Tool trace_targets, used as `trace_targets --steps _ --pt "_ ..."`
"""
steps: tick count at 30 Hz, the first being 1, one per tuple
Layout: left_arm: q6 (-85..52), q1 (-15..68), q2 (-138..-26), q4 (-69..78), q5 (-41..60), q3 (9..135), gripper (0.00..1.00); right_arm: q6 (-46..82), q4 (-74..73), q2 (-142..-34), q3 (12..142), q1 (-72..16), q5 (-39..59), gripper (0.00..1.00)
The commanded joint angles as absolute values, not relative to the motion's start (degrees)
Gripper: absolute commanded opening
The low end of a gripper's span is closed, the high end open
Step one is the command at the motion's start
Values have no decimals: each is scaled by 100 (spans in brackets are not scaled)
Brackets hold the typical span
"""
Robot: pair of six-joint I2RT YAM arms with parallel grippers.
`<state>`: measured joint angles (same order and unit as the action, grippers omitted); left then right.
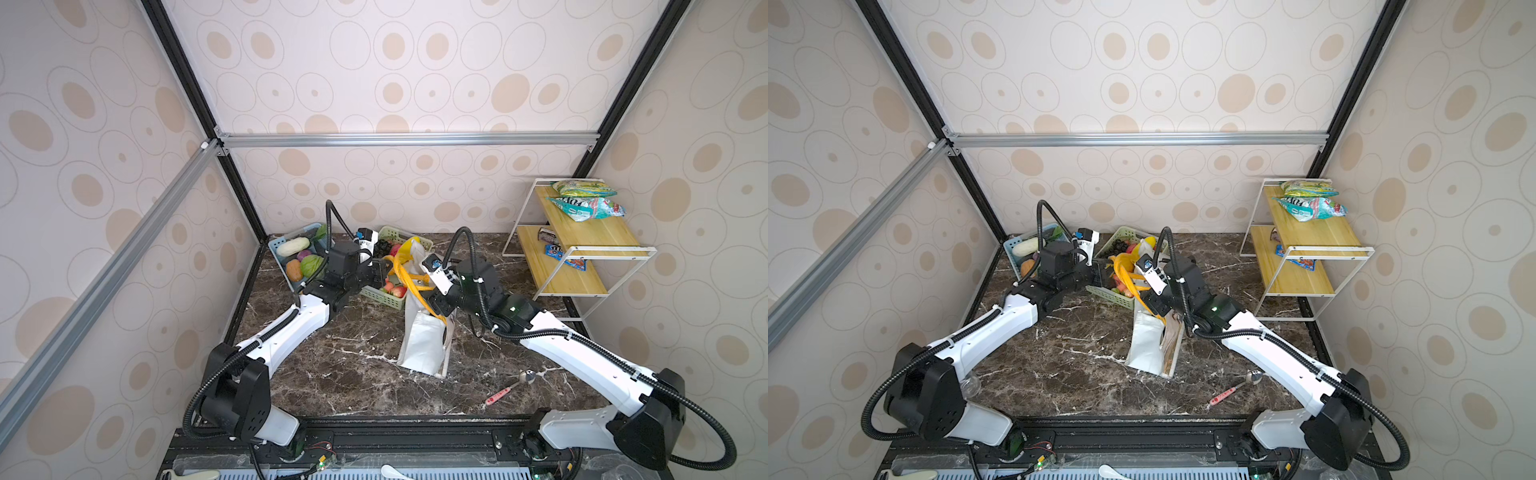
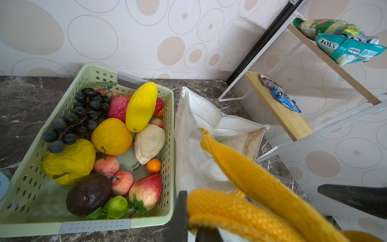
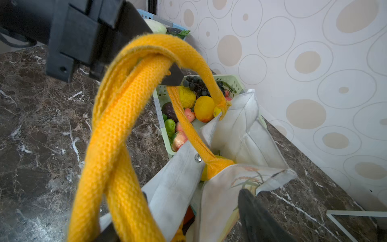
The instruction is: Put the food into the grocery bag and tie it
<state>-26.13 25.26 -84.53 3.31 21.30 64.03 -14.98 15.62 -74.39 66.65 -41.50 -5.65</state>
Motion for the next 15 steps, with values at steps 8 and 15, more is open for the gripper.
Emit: trace_targets --steps 8,15 --pt "-2487 2549 -8249 207 1889 6515 0 -1112 1602 -7350 6836 -4156 -1244 16" --pt "-2427 2362 -8107 98 1715 6322 0 894 1798 -6919 6317 -3517 -1785 8"
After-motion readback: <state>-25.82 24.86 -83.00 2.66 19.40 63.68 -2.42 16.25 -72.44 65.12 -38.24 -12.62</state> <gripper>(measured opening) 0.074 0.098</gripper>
